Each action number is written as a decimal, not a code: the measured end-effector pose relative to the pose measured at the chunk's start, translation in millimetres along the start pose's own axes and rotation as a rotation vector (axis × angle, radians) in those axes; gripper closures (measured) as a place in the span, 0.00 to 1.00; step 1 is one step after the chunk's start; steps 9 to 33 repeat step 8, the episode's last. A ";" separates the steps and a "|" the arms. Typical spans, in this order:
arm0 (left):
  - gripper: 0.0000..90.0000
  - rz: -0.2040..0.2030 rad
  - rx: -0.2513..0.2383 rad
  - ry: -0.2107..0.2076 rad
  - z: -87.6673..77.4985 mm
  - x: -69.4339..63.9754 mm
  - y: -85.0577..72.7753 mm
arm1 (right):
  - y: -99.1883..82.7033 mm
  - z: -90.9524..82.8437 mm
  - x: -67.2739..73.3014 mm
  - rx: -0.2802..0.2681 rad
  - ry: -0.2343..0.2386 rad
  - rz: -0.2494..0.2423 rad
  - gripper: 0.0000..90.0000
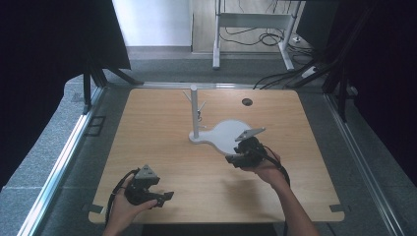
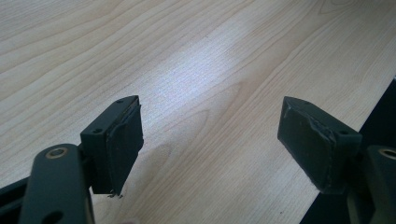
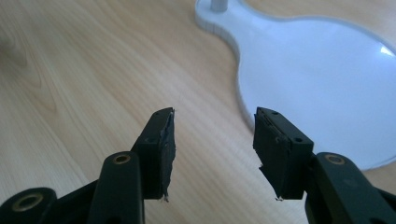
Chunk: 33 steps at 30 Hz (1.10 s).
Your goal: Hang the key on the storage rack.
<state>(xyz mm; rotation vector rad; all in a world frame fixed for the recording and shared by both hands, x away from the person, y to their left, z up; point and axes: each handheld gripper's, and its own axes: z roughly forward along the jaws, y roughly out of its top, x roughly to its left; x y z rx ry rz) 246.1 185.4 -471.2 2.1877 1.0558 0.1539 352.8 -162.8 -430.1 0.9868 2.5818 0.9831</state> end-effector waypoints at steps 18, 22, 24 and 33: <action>0.25 0.003 0.005 0.002 2.1 -0.9 0.6 | -20.5 0.6 -0.6 -0.006 -0.001 0.009 0.54; 0.25 0.003 0.005 0.002 2.1 -0.9 0.6 | -20.5 0.6 -0.6 -0.006 -0.001 0.009 0.54; 0.25 0.003 0.005 0.002 2.1 -0.9 0.6 | -20.5 0.6 -0.6 -0.006 -0.001 0.009 0.54; 0.25 0.003 0.005 0.002 2.1 -0.9 0.6 | -20.5 0.6 -0.6 -0.006 -0.001 0.009 0.54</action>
